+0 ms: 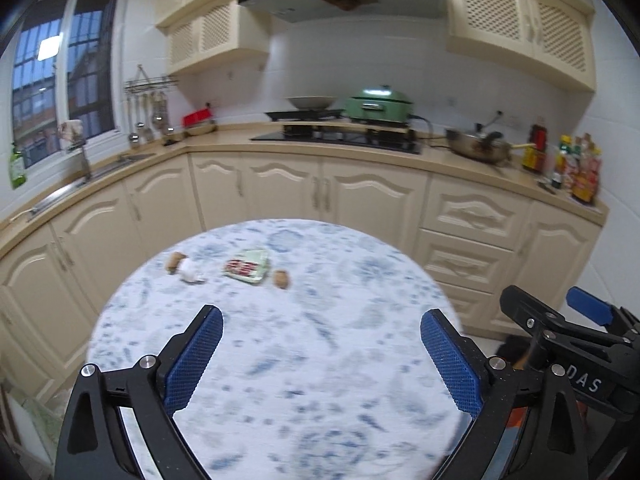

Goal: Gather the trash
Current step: 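Grasp the white plastic bag with the left tool while the right tool grasps a brown bread lump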

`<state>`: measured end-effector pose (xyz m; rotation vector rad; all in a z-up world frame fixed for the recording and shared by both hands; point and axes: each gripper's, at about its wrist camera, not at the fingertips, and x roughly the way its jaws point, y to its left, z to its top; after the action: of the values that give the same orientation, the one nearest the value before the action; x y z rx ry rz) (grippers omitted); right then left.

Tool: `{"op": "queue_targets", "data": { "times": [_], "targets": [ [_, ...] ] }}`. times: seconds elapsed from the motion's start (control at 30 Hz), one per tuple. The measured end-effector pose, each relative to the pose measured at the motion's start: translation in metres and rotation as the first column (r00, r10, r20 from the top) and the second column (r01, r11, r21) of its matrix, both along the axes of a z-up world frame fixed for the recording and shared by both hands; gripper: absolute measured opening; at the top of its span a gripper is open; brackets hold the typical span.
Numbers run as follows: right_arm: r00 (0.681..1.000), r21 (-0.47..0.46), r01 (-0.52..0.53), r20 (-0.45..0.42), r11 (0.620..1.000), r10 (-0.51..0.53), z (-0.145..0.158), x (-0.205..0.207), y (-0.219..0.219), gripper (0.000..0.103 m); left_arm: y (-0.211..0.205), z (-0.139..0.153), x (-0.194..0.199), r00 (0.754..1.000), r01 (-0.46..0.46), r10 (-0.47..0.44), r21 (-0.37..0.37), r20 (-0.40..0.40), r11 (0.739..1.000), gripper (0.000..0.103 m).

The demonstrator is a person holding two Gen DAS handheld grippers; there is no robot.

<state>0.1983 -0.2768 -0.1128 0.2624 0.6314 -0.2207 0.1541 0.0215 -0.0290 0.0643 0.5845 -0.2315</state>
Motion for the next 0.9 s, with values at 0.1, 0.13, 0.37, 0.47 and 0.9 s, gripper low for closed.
{"op": "queue_targets", "data": {
  "times": [0.1, 0.13, 0.37, 0.47, 0.9],
  "targets": [
    [0.999, -0.008, -0.034, -0.013, 0.999, 0.034, -0.002, 0.013, 0.015, 0.103, 0.006, 0.000, 0.002, 1.000, -0.018, 0.018, -0.004, -0.008, 1.000, 0.097],
    [0.999, -0.004, -0.044, -0.016, 0.999, 0.044, -0.003, 0.016, 0.019, 0.103, 0.009, 0.000, 0.002, 1.000, -0.029, 0.029, -0.001, -0.010, 1.000, 0.097],
    [0.992, -0.016, -0.117, -0.051, 0.993, 0.116, -0.010, 0.049, 0.051, 0.103, 0.024, -0.008, 0.026, 0.995, -0.091, 0.091, 0.003, -0.042, 0.996, 0.097],
    [0.986, 0.006, -0.148, -0.077, 0.989, 0.148, -0.018, 0.066, 0.061, 0.103, 0.036, -0.012, 0.051, 0.991, -0.110, 0.109, -0.004, -0.073, 0.994, 0.097],
    [0.937, 0.128, -0.216, -0.250, 0.968, 0.243, -0.072, 0.168, 0.100, 0.103, 0.093, -0.054, 0.173, 0.957, -0.192, 0.186, -0.006, -0.221, 0.981, 0.097]
  ]
}}
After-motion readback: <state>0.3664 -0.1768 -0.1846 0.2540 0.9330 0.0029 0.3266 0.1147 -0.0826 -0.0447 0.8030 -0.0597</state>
